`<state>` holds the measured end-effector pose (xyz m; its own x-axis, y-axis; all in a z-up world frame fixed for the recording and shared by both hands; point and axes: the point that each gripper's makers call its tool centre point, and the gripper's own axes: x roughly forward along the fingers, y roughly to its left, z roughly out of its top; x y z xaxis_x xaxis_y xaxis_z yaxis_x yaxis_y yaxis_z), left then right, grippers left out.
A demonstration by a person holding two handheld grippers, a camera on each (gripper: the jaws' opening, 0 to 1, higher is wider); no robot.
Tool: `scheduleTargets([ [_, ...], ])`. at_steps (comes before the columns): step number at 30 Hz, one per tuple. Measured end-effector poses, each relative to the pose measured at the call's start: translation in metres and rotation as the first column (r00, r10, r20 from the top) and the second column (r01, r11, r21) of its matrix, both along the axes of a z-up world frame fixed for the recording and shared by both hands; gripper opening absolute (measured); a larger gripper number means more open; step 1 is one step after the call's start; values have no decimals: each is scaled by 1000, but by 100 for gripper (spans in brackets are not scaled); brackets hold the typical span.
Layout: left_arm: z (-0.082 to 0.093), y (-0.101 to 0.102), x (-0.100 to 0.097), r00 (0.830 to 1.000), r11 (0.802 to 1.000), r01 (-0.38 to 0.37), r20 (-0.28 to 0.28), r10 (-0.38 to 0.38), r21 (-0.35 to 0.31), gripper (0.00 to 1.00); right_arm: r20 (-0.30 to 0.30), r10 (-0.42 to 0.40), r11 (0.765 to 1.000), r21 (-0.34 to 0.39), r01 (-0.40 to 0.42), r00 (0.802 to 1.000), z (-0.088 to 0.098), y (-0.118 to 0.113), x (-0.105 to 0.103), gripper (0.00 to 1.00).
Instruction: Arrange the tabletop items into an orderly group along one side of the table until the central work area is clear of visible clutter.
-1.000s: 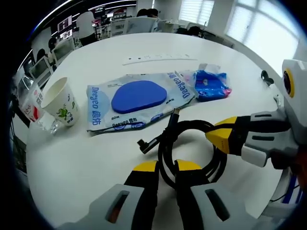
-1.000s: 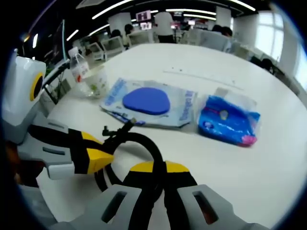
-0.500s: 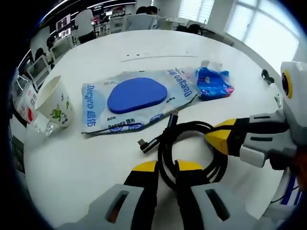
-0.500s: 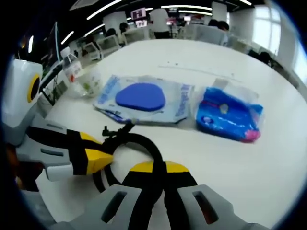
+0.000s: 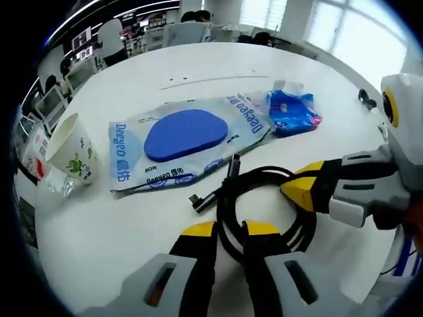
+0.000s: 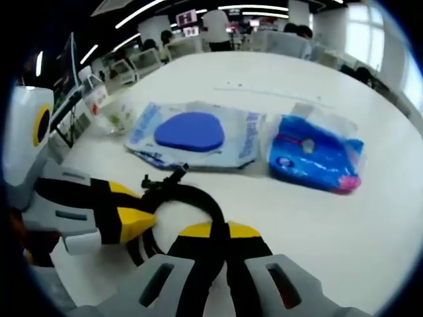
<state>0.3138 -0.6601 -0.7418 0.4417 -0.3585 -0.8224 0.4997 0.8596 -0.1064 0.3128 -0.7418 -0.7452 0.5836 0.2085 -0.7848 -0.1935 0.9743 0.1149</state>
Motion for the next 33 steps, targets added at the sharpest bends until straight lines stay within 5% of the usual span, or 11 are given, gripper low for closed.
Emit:
scheduleTargets([
  [24, 1, 5, 1, 998, 998, 28, 56, -32, 55, 24, 30, 50, 998, -30, -49, 998, -2, 1, -4, 8],
  [33, 2, 6, 3, 997, 997, 34, 74, -38, 63, 28, 53, 64, 998, -14, -64, 996, 1, 4, -2, 20],
])
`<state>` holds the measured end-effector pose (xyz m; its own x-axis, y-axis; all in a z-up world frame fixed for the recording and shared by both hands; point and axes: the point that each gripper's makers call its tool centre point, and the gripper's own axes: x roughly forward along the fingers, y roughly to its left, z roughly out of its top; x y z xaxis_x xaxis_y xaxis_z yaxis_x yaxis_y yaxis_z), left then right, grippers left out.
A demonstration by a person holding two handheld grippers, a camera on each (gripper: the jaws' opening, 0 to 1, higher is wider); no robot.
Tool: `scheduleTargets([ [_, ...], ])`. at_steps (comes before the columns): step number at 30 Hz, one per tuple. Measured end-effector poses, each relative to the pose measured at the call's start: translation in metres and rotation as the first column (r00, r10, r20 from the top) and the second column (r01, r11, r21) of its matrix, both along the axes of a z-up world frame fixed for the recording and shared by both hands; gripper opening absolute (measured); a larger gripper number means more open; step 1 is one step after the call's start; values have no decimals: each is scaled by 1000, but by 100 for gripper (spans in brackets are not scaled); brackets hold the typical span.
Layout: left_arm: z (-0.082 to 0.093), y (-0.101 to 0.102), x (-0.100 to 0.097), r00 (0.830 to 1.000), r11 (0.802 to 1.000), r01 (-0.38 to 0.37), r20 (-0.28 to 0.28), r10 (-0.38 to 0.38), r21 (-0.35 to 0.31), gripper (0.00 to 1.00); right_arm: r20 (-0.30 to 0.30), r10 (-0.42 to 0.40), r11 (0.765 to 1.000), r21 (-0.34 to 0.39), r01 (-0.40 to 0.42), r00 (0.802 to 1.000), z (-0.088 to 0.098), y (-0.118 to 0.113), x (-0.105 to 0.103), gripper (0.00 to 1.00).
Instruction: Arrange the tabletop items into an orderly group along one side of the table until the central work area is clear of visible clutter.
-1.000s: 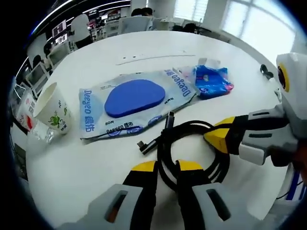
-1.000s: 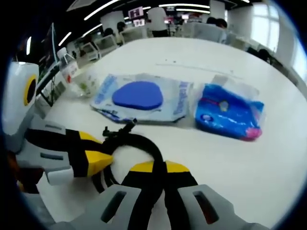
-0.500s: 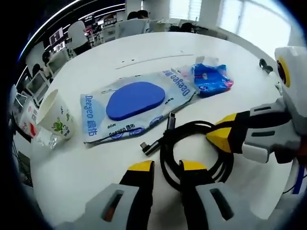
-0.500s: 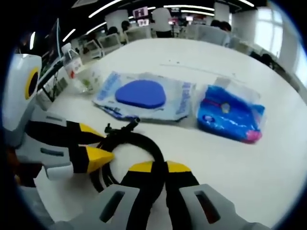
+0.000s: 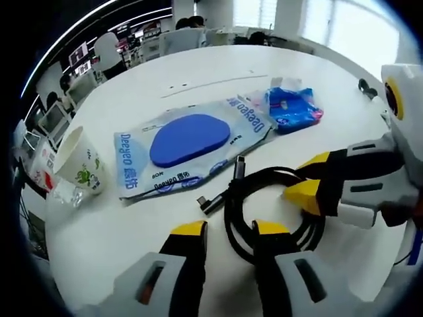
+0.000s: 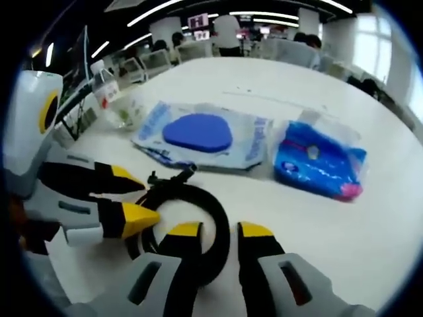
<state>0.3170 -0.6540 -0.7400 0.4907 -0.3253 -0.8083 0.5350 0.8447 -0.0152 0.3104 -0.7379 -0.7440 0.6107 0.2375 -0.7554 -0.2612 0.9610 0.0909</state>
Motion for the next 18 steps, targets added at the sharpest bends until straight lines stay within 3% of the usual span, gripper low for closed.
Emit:
scheduleTargets([
  [3, 2, 0, 1, 1000, 1000, -4, 6, 4, -3, 28, 5, 4, 1000, 13, -4, 1000, 0, 2, 0, 26],
  [8, 6, -1, 2, 1000, 1000, -6, 17, 7, -21, 28, 20, -6, 999, 38, 6, 1000, 4, 4, 0, 27],
  [18, 16, 2, 5, 999, 999, -24, 44, 26, -48, 30, 36, -14, 999, 47, 12, 999, 7, 3, -2, 44],
])
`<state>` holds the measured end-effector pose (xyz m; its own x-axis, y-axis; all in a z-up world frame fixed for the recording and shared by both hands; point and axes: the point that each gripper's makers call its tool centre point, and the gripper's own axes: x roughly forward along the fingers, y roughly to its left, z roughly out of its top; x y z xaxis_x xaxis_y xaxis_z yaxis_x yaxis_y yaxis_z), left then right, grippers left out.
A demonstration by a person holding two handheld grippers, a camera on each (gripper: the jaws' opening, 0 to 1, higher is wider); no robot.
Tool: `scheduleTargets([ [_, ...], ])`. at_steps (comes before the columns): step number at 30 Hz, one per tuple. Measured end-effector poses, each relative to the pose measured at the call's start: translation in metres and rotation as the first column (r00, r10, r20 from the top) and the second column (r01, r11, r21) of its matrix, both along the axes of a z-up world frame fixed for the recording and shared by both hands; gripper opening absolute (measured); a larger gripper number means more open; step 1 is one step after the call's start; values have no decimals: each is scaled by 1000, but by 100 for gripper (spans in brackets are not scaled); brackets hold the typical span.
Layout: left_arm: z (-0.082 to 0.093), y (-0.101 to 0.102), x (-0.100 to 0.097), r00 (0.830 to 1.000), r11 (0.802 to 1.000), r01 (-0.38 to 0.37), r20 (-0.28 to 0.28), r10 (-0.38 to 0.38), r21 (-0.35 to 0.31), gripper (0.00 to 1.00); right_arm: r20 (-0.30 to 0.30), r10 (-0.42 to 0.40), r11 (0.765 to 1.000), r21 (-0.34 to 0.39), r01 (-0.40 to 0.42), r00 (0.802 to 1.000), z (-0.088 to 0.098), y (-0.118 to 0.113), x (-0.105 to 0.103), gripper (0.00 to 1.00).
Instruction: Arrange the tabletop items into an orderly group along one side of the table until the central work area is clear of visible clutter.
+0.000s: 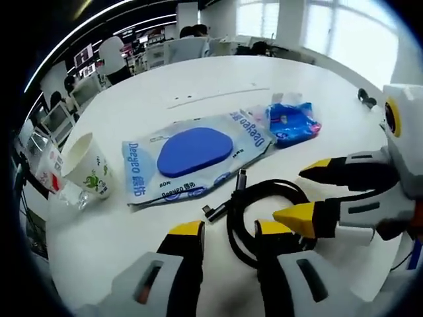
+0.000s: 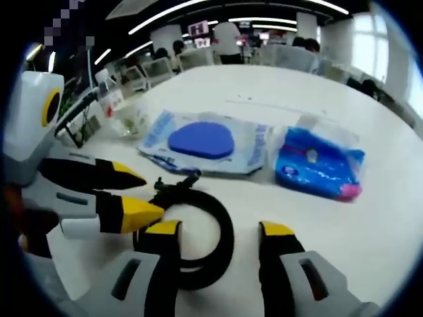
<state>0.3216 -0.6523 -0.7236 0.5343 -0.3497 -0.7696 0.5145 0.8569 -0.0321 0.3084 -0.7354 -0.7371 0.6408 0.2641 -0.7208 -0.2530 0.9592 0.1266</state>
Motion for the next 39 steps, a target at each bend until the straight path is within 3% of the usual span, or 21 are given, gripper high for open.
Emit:
scheduleTargets([
  [15, 5, 13, -4, 999, 1000, -26, 19, 26, -18, 39, 21, -34, 999, 12, 34, 999, 1, -10, -10, 63],
  [28, 10, 20, -8, 999, 998, -42, 22, 43, -56, 46, 63, -40, 999, 2, 40, 997, 15, -17, -14, 75],
  [39, 18, 22, -17, 998, 994, -25, 47, 30, -105, 57, 98, -42, 999, 23, 40, 994, 22, -18, -23, 83],
])
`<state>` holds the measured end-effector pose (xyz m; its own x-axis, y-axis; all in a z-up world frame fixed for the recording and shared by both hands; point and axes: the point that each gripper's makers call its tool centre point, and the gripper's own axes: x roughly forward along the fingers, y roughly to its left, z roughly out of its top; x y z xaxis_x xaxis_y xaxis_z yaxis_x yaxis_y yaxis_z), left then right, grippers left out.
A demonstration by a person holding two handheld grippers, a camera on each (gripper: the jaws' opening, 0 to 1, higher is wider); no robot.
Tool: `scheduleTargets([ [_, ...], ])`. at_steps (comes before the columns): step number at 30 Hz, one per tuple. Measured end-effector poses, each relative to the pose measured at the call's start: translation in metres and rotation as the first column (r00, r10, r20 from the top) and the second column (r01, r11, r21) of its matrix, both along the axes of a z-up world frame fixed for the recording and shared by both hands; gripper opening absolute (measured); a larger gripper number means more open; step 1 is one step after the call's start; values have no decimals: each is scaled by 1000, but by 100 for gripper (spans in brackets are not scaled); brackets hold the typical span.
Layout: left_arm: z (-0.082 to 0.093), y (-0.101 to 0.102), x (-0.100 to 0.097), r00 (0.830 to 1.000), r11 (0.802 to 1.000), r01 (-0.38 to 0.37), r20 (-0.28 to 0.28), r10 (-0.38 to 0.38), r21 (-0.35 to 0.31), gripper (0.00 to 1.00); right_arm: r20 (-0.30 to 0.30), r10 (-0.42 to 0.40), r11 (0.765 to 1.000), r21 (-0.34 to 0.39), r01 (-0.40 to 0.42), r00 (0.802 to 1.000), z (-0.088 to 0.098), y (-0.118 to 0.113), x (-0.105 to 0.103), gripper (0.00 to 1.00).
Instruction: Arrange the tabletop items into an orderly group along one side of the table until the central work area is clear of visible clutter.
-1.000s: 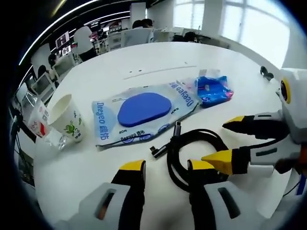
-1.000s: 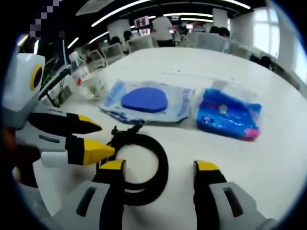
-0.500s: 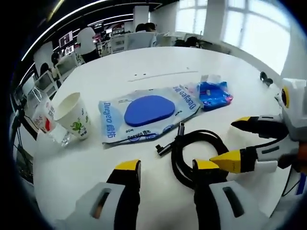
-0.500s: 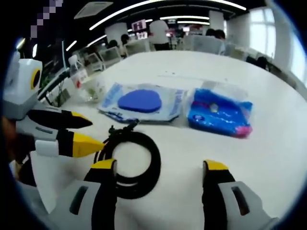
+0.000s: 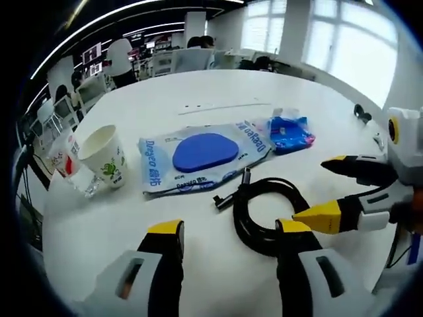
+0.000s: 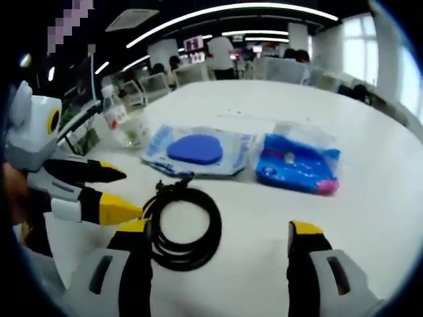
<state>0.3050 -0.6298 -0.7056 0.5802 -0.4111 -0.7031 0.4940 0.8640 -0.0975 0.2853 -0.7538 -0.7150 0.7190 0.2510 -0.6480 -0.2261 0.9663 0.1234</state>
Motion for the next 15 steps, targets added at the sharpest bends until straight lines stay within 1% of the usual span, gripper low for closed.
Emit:
scheduleTargets([
  [3, 1, 3, -3, 1000, 1000, 3, 7, -3, -1, 61, 6, 3, 1000, 7, -3, 1000, 1, 1, -4, 85],
  [7, 4, 5, -7, 1000, 1000, 6, 24, -6, -14, 65, 28, 5, 1000, 14, -5, 1000, 6, 1, -9, 88],
  [9, 5, 8, -10, 1000, 1000, 10, 28, -10, -9, 67, 37, 8, 1000, 15, -9, 999, 8, 1, -11, 89],
  [12, 7, 9, -15, 999, 1000, 16, 36, -15, -25, 70, 43, 7, 1000, 14, -7, 999, 11, -1, -14, 91],
  [15, 10, 10, -17, 999, 999, 20, 47, -19, -35, 73, 63, 4, 1000, 20, -5, 998, 16, -2, -17, 93],
])
